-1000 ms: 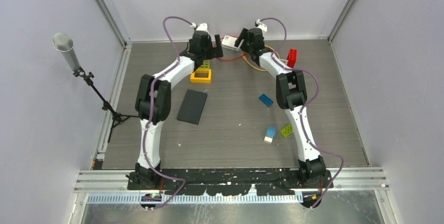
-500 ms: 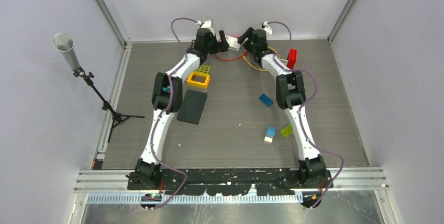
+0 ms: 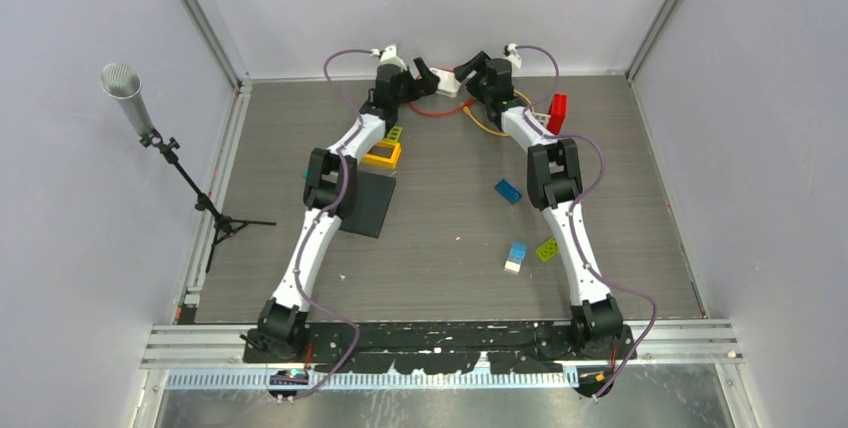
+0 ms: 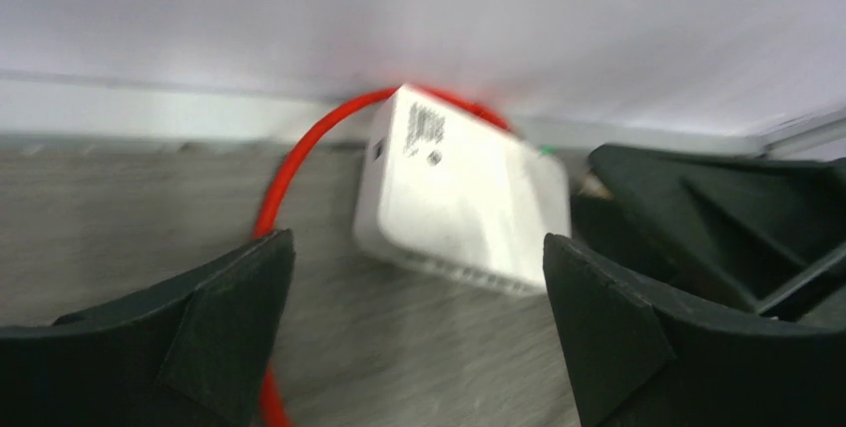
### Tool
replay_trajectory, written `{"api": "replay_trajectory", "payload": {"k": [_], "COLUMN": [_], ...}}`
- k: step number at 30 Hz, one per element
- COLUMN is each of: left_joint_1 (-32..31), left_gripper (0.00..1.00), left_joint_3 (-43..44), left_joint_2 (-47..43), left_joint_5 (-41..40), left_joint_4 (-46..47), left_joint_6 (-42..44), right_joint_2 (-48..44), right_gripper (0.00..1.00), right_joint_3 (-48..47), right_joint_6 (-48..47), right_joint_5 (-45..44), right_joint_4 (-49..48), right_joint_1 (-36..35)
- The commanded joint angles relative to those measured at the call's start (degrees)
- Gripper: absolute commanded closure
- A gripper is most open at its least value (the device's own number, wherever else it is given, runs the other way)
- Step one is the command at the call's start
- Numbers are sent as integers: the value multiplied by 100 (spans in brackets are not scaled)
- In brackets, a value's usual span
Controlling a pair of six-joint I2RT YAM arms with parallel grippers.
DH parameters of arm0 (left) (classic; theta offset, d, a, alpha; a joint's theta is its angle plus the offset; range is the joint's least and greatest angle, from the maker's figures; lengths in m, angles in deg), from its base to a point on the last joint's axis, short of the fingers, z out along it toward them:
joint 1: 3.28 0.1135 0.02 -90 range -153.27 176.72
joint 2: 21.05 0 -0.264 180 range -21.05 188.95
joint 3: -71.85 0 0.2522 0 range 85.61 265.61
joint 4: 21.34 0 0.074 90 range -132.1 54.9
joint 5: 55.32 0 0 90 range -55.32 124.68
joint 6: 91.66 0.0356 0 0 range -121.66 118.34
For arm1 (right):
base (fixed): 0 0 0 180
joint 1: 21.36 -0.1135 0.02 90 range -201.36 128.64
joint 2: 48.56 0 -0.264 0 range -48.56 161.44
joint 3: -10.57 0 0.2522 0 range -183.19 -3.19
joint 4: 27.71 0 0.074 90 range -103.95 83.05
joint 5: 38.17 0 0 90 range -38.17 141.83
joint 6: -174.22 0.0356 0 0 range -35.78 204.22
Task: Insert the plug into the switch port
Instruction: Move the switch port to the center of the board.
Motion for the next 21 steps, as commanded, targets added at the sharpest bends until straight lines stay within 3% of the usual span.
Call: {"api": "replay_trajectory", "payload": {"k": [1,12,21], "left_joint_1": [48,2,-233], "left_gripper": [0,0,0], "left_joint_3": [438,941,1186], "left_joint_2": [393,926,1089], "left_joint_5": [-52,-47,126], "left_joint_4": [803,1114,928], "left_joint_6": [-513,-875,-635], "right_joint_2": [161,195,257], "right_gripper": [26,25,25], "right_joint_3": [-213,-67,-114], "right_joint_6": [205,257,291], "right_joint_5": [149,273,552], "right_joint_4": [-76,-215,-175], "right_joint_1": [30,69,148]}}
